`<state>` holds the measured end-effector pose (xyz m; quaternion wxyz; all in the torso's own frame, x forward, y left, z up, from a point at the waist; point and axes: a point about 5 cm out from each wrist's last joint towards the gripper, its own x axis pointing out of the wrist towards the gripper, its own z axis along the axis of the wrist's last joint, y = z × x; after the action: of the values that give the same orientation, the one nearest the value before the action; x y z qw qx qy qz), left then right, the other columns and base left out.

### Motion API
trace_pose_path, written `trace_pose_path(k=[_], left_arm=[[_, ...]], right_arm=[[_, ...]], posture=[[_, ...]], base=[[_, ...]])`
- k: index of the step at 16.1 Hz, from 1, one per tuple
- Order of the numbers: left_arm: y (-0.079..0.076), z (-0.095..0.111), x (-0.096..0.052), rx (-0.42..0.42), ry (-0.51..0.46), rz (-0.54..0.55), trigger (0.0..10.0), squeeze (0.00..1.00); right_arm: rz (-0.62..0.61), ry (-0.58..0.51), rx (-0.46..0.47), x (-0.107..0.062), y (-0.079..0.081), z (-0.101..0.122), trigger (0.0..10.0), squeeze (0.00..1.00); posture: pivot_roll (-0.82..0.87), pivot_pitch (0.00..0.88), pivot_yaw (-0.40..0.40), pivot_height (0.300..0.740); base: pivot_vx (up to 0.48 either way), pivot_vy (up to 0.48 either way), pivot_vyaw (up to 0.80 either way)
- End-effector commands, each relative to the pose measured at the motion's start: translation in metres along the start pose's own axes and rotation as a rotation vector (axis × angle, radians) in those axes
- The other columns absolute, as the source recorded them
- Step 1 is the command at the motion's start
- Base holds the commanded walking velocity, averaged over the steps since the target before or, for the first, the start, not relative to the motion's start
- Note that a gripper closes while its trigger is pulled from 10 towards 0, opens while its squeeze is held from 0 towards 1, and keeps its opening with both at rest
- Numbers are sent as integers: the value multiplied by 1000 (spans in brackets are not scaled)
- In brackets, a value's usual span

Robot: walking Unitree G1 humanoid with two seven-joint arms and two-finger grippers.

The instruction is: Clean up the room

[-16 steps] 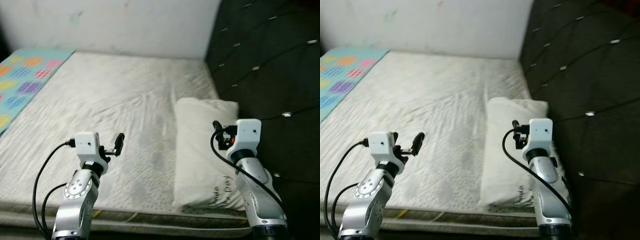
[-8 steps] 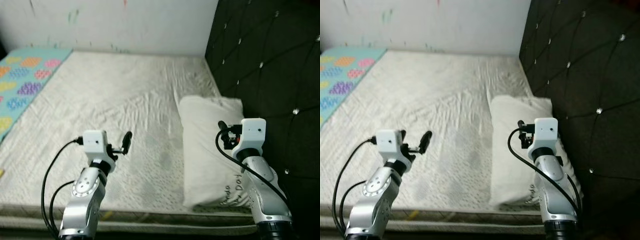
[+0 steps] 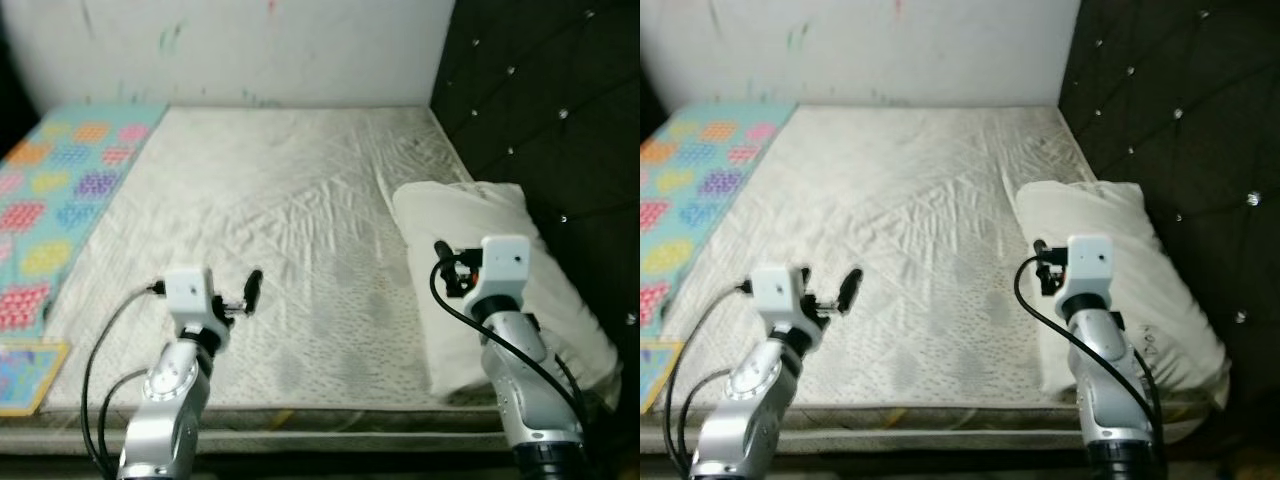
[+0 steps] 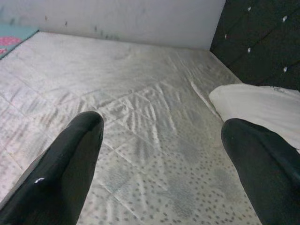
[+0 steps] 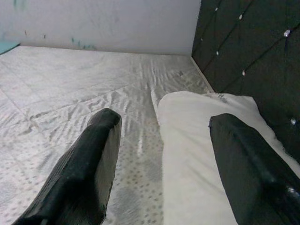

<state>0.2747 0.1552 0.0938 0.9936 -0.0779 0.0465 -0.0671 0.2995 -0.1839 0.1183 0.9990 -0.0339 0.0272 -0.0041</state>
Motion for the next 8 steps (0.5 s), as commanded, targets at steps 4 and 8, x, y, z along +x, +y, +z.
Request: trace_pose_path(k=[4,8], left_arm=[[9,5,-4,27,-15,32,10000,0],[27,8,-20,29,-35,108,10000,0]], right_arm=[[106,-9,63,0,18,6,10000,0],[149,23,48,-20,20,-2,10000,0]], posture=[[-141,0,-8,740],[-139,0,-11,740]], base=[[0,316,0],[0,0,0]])
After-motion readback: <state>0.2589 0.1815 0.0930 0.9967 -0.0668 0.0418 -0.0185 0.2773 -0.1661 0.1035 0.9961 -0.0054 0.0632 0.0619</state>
